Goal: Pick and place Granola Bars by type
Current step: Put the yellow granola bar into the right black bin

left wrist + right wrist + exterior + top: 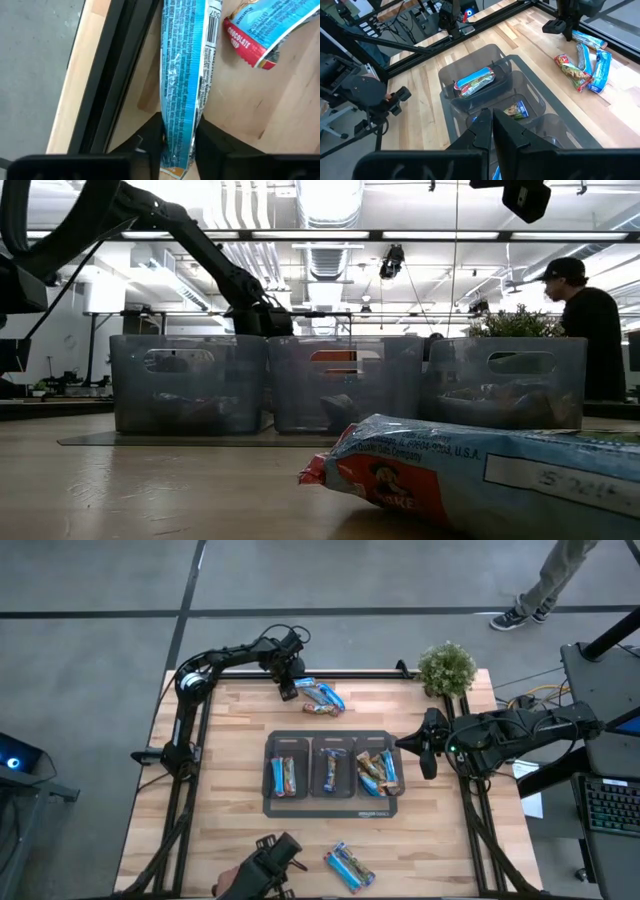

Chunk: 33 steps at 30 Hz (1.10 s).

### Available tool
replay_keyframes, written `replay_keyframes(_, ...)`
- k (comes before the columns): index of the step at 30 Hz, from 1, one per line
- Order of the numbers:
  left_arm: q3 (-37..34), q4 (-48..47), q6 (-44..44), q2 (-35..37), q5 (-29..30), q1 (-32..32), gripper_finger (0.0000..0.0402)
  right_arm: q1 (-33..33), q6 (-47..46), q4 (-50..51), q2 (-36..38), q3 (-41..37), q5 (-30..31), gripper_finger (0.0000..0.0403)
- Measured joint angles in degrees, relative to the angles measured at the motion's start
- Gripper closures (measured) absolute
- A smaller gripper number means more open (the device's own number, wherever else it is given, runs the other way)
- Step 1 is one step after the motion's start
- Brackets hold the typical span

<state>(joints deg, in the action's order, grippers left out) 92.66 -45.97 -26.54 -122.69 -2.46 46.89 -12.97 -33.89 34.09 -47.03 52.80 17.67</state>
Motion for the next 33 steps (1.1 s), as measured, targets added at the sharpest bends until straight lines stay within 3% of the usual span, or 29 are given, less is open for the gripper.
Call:
replay_keyframes(13, 0.48, -3.67, 1.13, 0.50, -0.69, -0.16, 0.0343, 0.00, 0.04, 0.00, 0.00, 0.00, 0.00, 0.0394)
replay_keyframes(24, 7.71, -12.27, 0.82, 0.68, 0.09, -0.20, 0.0344, 0.00, 0.68, 0.00, 0.00, 0.00, -0.02, 0.0394)
replay_keyframes(33, 16.71, -24.66, 3.84, 0.70, 0.33, -1.03, 0.0346, 0.00, 1.28, 0.02, 0.00, 0.00, -0.04, 0.0394)
